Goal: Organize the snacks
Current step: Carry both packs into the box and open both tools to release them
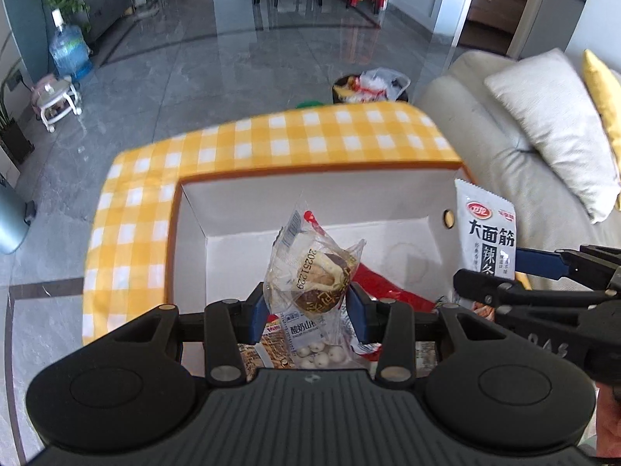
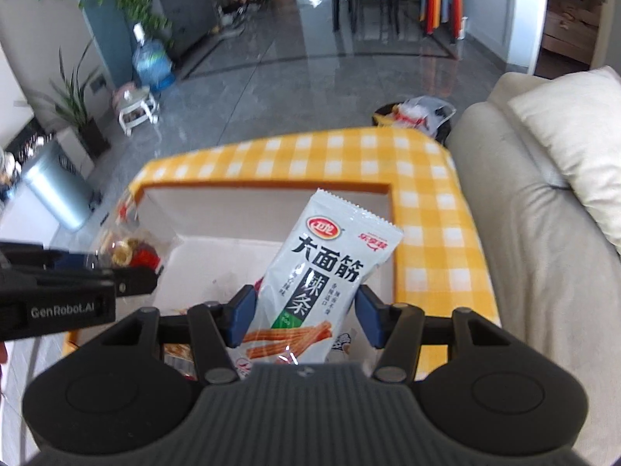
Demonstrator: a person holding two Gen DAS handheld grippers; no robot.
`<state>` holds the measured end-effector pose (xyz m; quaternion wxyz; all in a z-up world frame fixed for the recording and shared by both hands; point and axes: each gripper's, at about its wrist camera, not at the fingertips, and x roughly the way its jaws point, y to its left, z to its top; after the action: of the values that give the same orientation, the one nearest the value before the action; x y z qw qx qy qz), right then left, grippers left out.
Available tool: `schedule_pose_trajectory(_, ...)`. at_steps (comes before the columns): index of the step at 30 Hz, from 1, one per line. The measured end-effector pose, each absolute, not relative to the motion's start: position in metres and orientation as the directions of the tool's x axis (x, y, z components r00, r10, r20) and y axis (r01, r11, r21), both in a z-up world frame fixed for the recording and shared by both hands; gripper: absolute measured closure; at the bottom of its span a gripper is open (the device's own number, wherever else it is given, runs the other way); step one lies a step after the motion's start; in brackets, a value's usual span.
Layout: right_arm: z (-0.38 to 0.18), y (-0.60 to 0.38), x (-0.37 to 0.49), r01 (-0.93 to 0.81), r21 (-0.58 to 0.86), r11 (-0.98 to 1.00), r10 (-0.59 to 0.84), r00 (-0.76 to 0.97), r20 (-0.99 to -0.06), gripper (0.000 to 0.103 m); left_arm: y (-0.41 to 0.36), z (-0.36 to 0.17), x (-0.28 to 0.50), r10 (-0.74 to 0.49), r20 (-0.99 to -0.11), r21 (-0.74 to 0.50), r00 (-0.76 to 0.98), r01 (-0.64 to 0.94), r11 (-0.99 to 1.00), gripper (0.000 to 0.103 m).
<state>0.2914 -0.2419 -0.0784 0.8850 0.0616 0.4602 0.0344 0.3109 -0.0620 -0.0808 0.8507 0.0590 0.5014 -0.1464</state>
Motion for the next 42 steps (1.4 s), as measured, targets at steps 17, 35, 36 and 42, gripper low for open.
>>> schedule_pose_trajectory(17, -0.149, -0.212, 0.343, -0.151, 0.005, 0.988, 0.070, 0.426, -0.902, 0.049, -0.074, -0.148, 0.347, -0.106, -0.949, -0.002, 0.297, 0.331, 0.944, 0.056)
schedule_pose_trajectory(35, -0.157, -0.198, 0.345, -0.213, -0.078, 0.974, 0.015, 0.402, -0.916, 0.047, -0.072, -0.161, 0.350, -0.068, -0.959, 0.023, 0.277, 0.313, 0.950, 0.051)
schedule_pose_trajectory(36, -0.157, -0.198, 0.344, -0.213, -0.080, 0.974, 0.013, 0.402, -0.915, 0.047, -0.071, -0.160, 0.349, -0.066, -0.958, 0.025, 0.280, 0.310, 0.950, 0.049)
schedule_pose_trajectory(42, -0.154, -0.197, 0.341, -0.210, -0.084, 0.974, 0.010, 0.412, -0.911, 0.044, -0.067, -0.154, 0.345, -0.067, -0.948, 0.028, 0.312, 0.291, 0.956, 0.036)
